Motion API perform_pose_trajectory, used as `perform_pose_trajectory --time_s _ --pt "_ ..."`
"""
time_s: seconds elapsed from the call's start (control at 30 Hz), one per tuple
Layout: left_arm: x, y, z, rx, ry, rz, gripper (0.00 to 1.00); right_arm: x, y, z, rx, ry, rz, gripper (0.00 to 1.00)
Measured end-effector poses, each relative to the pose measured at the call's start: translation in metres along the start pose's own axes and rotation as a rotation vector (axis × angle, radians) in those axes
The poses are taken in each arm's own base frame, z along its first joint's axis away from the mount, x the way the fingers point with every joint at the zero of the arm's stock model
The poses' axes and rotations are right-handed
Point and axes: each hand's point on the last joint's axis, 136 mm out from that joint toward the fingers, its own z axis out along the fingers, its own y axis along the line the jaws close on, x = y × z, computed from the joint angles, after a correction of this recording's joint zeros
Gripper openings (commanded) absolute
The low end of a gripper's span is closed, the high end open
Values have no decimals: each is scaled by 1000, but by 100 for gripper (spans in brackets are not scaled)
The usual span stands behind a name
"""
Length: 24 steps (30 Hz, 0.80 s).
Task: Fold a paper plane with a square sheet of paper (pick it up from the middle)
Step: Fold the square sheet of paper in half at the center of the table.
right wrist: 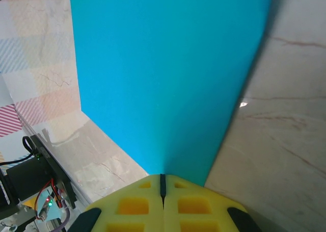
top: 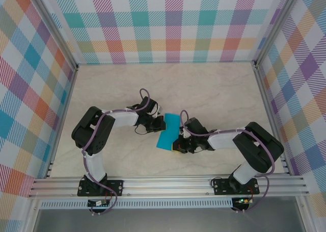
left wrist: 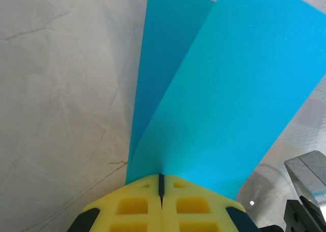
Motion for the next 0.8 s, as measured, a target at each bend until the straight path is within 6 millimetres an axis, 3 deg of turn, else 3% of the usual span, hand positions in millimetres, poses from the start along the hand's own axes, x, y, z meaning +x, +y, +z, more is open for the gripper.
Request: perform_pose_trajectory --time_s 0.3,0.5,0.67,0.8 --pt "0 0 0 -1 2 2 0 -3 4 -9 30 -21 -5 1" --pt "0 0 0 -1 2 2 0 -41 31 -30 0 -144 -48 2" --pt "0 0 0 -1 2 2 0 -71 22 -45 -6 -229 -9 2" --pt "1 0 0 -1 2 2 0 -74 20 -41 -16 -221 -18 2"
